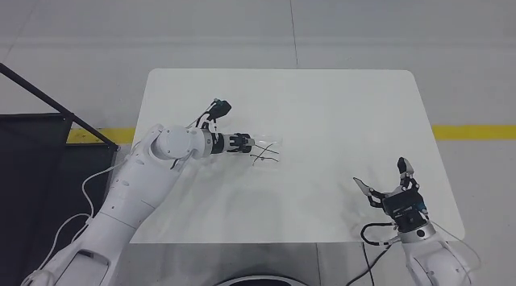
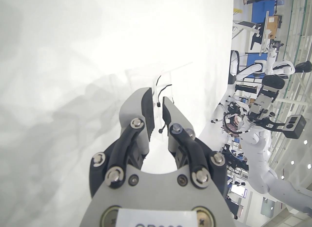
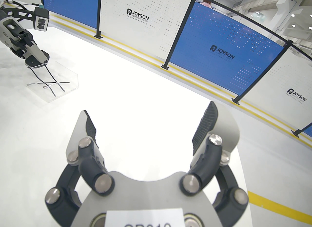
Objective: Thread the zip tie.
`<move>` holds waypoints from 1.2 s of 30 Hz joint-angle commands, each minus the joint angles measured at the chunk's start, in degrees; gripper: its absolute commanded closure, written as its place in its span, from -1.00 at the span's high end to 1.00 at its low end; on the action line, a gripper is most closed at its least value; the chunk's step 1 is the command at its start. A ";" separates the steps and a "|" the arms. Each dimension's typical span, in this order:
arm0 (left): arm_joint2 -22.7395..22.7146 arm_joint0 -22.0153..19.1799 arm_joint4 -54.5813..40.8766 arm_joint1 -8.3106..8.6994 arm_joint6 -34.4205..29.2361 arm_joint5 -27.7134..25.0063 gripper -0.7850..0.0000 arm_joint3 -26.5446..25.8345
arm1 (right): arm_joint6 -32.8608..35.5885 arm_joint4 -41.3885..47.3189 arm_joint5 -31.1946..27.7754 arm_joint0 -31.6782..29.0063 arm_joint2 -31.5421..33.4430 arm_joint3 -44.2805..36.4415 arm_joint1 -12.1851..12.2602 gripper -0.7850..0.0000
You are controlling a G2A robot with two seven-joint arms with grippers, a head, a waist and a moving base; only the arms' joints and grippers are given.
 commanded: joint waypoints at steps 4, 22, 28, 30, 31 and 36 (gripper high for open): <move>0.03 -0.01 0.01 -0.01 0.03 0.00 -0.69 0.02 | 0.00 0.00 0.00 0.00 0.00 0.00 0.00 1.00; -1.69 1.08 0.26 0.61 -0.32 -0.60 -1.00 -1.40 | 0.00 0.00 0.00 0.00 0.00 0.00 0.00 1.00; -3.62 2.66 0.42 1.31 -0.47 -2.79 -1.00 -3.58 | 0.09 0.10 -0.02 0.03 -0.04 -0.02 -0.01 1.00; -4.62 3.55 0.23 1.66 -0.83 -4.05 -1.00 -4.84 | 0.42 0.50 -1.08 0.22 -0.15 -0.21 0.01 1.00; -5.21 4.08 0.09 1.87 -1.12 -4.73 -1.00 -5.47 | 0.46 0.63 -1.41 0.24 -0.01 -0.23 0.03 1.00; -8.69 7.36 -0.13 3.07 -2.36 -7.99 -1.00 -9.86 | 2.37 3.27 -4.62 0.33 -0.07 -0.94 0.06 1.00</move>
